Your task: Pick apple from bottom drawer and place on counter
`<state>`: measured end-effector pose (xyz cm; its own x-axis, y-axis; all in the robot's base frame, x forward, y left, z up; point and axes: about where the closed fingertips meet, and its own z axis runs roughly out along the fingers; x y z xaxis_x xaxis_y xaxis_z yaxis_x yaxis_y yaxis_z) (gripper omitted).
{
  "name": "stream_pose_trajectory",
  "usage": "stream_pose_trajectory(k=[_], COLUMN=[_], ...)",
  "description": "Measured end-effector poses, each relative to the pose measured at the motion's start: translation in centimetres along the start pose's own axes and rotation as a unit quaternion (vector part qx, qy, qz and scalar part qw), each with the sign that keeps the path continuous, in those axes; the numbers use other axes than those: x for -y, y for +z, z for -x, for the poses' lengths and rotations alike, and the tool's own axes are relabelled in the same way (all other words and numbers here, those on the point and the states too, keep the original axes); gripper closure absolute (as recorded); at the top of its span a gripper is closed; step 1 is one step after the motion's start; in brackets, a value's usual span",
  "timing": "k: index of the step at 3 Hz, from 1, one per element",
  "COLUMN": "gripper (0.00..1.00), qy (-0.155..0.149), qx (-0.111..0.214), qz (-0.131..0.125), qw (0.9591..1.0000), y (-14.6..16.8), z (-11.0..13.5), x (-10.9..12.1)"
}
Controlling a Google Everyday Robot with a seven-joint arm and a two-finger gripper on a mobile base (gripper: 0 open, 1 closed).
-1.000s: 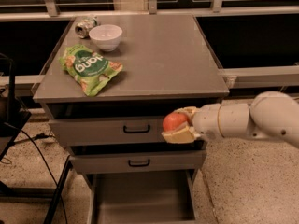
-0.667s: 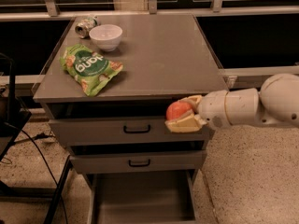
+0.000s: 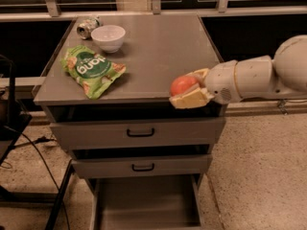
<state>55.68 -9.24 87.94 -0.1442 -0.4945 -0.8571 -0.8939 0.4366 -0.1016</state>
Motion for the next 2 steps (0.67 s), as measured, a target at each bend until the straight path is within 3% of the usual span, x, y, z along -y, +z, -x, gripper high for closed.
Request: stream_pose_trajectory(k=[2], gripper=[1.00], qy=[-0.042], qx=[0.042], qz=[-0.028], qw=[0.9978], y=[4.8], z=[2.7], x=[4.2])
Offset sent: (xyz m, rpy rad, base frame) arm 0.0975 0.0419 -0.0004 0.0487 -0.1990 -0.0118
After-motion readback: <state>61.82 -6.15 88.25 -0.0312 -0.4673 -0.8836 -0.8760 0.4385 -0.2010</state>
